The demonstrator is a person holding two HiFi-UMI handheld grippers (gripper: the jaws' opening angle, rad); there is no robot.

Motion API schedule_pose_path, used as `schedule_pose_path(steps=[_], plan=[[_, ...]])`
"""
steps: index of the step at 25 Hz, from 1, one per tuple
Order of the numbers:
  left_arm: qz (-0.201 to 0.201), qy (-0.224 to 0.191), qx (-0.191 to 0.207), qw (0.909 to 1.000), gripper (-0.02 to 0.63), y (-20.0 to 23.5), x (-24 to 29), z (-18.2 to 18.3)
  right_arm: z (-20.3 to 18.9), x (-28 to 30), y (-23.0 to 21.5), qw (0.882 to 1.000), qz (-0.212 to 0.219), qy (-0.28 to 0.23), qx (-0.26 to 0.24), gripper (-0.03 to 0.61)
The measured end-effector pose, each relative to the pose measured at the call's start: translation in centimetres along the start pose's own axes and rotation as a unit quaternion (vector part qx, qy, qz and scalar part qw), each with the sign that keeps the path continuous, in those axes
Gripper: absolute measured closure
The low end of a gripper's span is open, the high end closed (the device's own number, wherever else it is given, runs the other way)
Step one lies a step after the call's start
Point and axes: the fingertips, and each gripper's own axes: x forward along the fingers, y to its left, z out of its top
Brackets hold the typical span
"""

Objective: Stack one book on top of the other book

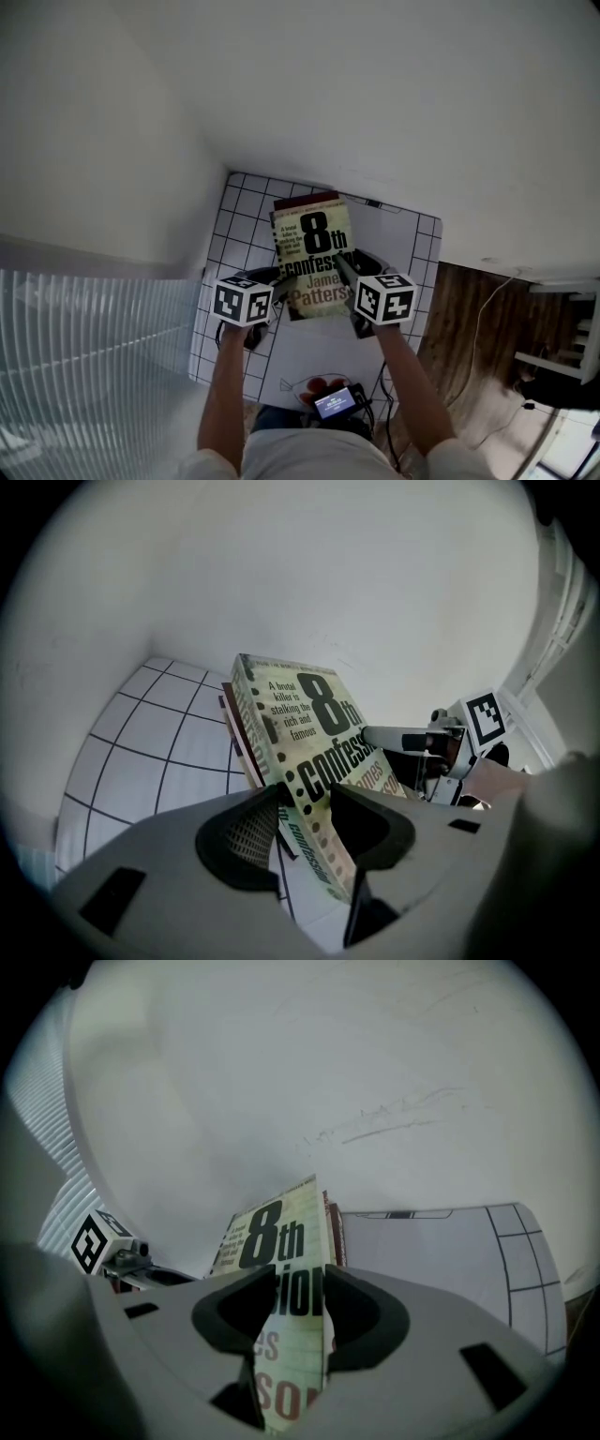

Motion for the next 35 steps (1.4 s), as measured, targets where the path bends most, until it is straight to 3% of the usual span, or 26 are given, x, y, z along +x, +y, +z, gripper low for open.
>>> schedule_pose_path(steps=[14,23,26,30,35], plan=[[0.016,-0.037,-0.006,0.9992,0.433,1.0,0.3,3.2,2.7,2.1,-0.9,1.0,0.006,-0.009,-0.013,0.413],[0.068,-0.077,0.011,0.9947,0.442,2.2,0.3,4.2,3.5,3.1,-0.5,0.998,0.004,-0.015,-0.062,0.413],[0.118,-0.087,0.05,0.9879,0.507,2.9,-0.1,4.5,2.8,3.4,-0.7,0.994,-0.021,-0.001,-0.109,0.408],[0.146,-0.091,0.09,0.981,0.517,2.8,-0.1,4.9,2.6,3.4,-0.4,0.972,-0.07,0.004,-0.225,0.408],[0.157,-0.111,0.101,0.976,0.572,2.5,-1.5,5.4,2.7,3.6,0.1,0.968,-0.069,0.001,-0.243,0.433]])
